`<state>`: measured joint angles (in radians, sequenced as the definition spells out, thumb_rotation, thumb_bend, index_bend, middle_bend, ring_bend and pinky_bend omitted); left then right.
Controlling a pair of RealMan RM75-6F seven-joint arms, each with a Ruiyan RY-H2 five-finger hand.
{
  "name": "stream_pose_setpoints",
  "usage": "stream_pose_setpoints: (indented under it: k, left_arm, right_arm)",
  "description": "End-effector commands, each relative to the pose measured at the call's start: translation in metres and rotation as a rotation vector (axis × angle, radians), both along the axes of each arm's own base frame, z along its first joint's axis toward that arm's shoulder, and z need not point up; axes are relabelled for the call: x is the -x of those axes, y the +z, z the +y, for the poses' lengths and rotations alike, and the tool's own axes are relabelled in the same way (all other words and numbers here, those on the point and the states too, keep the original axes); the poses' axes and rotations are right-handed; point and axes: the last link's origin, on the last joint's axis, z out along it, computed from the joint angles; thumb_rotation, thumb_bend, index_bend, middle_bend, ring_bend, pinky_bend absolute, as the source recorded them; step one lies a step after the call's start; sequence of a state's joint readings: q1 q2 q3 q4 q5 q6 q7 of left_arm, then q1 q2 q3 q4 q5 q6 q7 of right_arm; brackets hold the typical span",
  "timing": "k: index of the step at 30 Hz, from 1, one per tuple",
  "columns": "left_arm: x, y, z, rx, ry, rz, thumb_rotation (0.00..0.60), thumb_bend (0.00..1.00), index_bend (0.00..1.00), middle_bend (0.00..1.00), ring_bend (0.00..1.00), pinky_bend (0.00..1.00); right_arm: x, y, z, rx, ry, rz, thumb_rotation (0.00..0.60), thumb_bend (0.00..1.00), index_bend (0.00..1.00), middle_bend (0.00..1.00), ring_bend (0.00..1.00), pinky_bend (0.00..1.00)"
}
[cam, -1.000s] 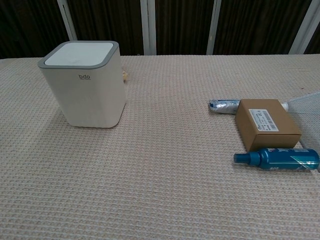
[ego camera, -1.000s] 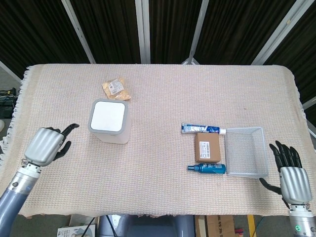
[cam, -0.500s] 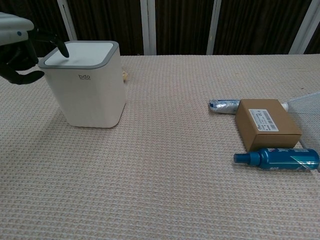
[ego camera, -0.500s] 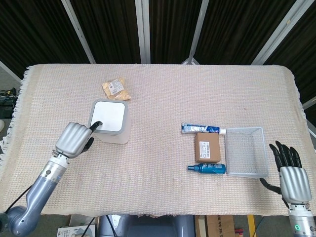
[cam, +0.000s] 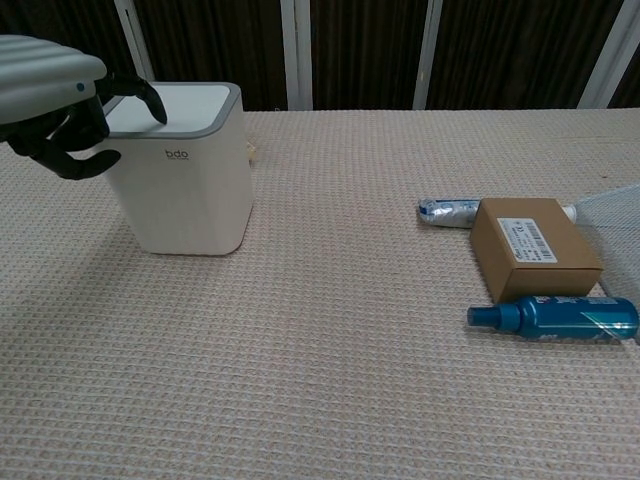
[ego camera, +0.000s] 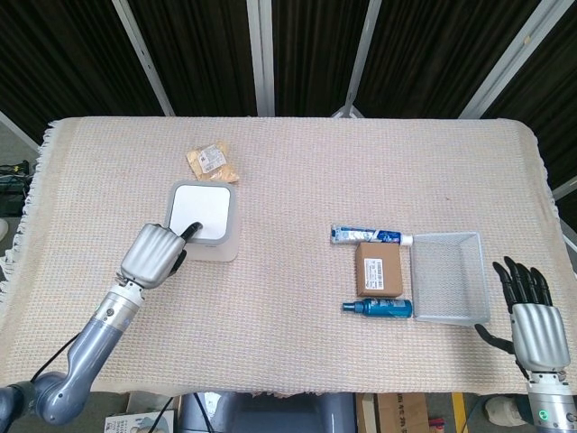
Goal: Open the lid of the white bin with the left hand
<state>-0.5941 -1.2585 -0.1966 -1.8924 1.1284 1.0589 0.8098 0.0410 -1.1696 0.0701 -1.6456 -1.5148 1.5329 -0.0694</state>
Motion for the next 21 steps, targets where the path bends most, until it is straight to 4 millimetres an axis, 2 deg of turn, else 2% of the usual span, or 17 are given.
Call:
stream_pose_setpoints:
  k: [1,7,9,11,14,16,21]
  left_arm:
    - [0.003,0.003,-0.002,-0.001,0.010,0.006,0.600,0.64,0.35,0.88,0.72,0.69]
    - [0.003,0.011,0.000,-0.026,0.004,-0.003,0.600,0.63,0.36,0.89,0.73,0.70]
    - [-0.008,0.019,0.002,-0.093,-0.042,-0.065,0.600,0.58,0.35,0.87,0.73,0.71]
    - [-0.019,0.028,-0.001,-0.164,-0.102,-0.153,0.600,0.52,0.33,0.80,0.68,0.71]
    - [-0.027,0.040,-0.014,-0.204,-0.157,-0.260,0.600,0.42,0.31,0.64,0.56,0.66]
    - [-0.026,0.049,-0.028,-0.213,-0.166,-0.291,0.600,0.35,0.28,0.54,0.45,0.58]
    - [-0.003,0.073,-0.068,-0.252,-0.087,-0.233,0.600,0.22,0.26,0.39,0.27,0.37]
  right_arm:
    - [0.000,-0.001,0.000,-0.002,0.000,0.000,0.600,0.14,0.09,0.00,0.04,0.03]
    - [-0.001,-0.002,0.000,-0.005,-0.001,0.002,0.600,0.14,0.09,0.00,0.04,0.03]
    - [0.000,-0.002,0.001,-0.006,-0.003,0.004,0.600,0.14,0.09,0.00,0.04,0.03]
    - [0.000,-0.002,0.001,-0.007,-0.006,0.005,0.600,0.14,0.09,0.00,0.04,0.03]
    - [0.000,-0.002,0.000,-0.006,-0.009,0.006,0.600,0.14,0.09,0.00,0.04,0.03]
    - [0.000,-0.002,0.000,-0.008,-0.012,0.006,0.600,0.14,0.09,0.00,0.04,0.03]
    - [0.000,-0.004,0.000,-0.018,-0.013,0.009,0.600,0.14,0.09,0.00,0.04,0.03]
